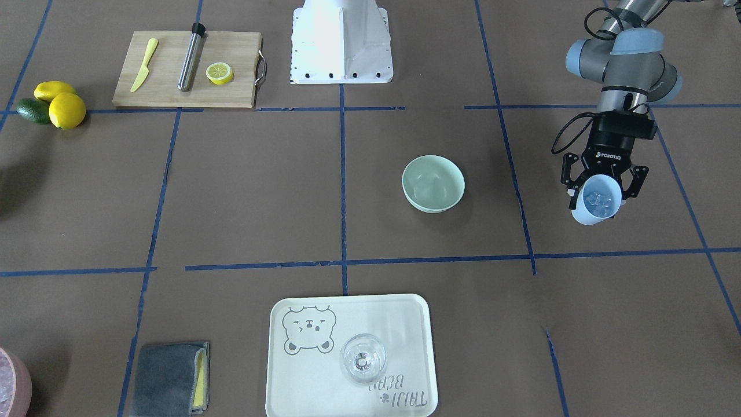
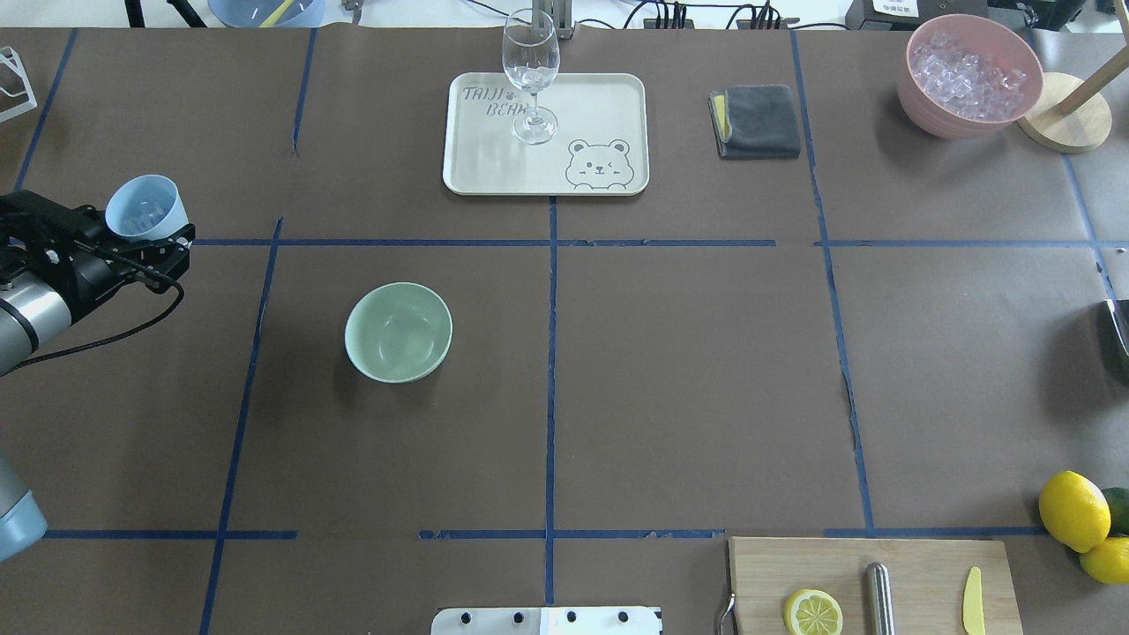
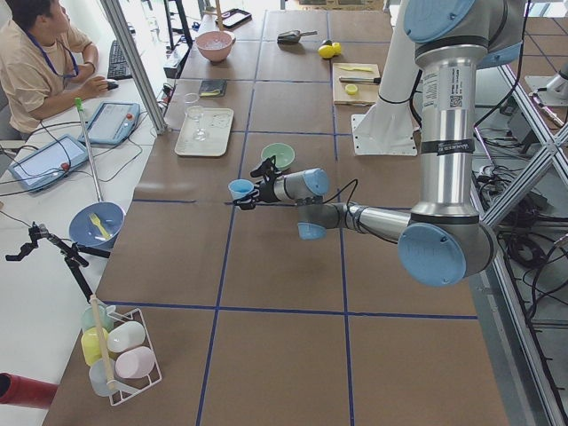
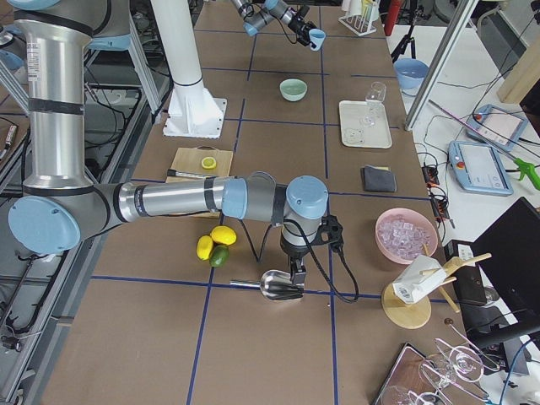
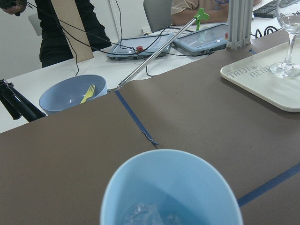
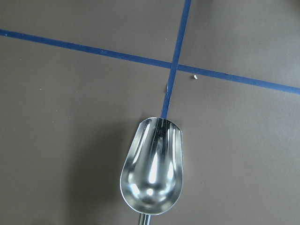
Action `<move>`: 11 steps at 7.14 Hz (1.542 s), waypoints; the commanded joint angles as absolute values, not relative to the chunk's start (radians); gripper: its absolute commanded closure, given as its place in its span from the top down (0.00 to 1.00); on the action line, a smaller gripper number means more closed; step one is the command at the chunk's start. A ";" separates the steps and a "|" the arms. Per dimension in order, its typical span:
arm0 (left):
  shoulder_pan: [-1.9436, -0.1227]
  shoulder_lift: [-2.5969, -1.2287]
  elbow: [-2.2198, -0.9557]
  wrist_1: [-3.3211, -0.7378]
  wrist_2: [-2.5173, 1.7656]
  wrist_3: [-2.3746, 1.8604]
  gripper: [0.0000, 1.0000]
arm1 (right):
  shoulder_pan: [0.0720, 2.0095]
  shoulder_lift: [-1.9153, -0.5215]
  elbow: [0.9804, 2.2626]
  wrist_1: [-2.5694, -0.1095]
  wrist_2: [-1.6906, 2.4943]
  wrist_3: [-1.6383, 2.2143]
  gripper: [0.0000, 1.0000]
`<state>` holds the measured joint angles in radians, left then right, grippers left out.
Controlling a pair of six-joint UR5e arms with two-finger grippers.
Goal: Pour ice into bowl
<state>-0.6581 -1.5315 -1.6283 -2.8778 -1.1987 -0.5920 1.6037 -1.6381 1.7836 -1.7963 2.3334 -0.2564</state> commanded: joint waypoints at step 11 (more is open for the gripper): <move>-0.299 -1.761 -1.658 -2.471 -0.640 0.142 0.00 | 1.654 -1.700 1.815 -1.773 2.327 -0.196 1.00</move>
<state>-0.3023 -1.7441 -1.6629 -2.5057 -0.6457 0.0358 1.6536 -1.6996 1.8158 -1.7735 2.3271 -0.1974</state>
